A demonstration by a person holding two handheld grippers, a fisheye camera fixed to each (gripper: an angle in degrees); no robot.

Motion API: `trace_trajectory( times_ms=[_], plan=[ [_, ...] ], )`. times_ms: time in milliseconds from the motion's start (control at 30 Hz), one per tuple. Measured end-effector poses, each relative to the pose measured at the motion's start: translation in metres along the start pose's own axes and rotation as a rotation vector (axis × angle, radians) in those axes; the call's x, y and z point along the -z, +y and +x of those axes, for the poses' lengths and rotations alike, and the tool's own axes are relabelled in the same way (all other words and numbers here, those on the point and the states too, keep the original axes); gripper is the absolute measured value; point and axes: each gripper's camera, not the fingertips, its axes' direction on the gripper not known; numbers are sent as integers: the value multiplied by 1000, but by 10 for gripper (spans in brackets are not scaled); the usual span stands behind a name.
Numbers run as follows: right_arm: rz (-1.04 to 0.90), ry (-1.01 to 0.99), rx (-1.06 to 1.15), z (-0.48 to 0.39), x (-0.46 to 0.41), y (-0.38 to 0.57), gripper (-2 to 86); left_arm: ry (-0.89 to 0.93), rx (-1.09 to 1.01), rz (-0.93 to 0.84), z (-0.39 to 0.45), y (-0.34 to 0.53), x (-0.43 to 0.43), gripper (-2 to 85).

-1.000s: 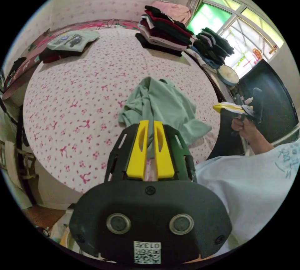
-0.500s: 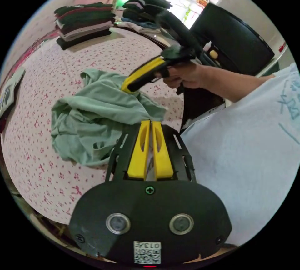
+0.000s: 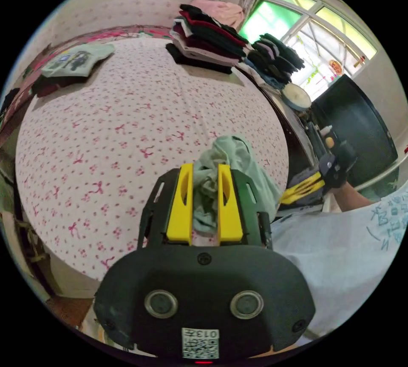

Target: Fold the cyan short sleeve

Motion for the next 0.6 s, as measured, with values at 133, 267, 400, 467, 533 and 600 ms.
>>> trace_trajectory(
  times_ms=[133,267,400,467,533,600],
  plan=[
    [110,153,-301,46,26,8,62,-67,-144,-137,51,8,-39,29],
    [109,124,-474,77,21,19,90,-31,-256,-70,81,23,-19,11],
    [86,-44,-536,96,5,20,52,148,-204,19,75,34,7,6],
    [60,-166,-517,100,-1,19,29,169,-194,57,74,39,24,4],
    [62,-168,-468,97,9,16,20,127,-208,84,76,41,40,3],
    [161,-29,-392,90,51,15,13,79,-220,119,76,39,59,3]
  ],
)
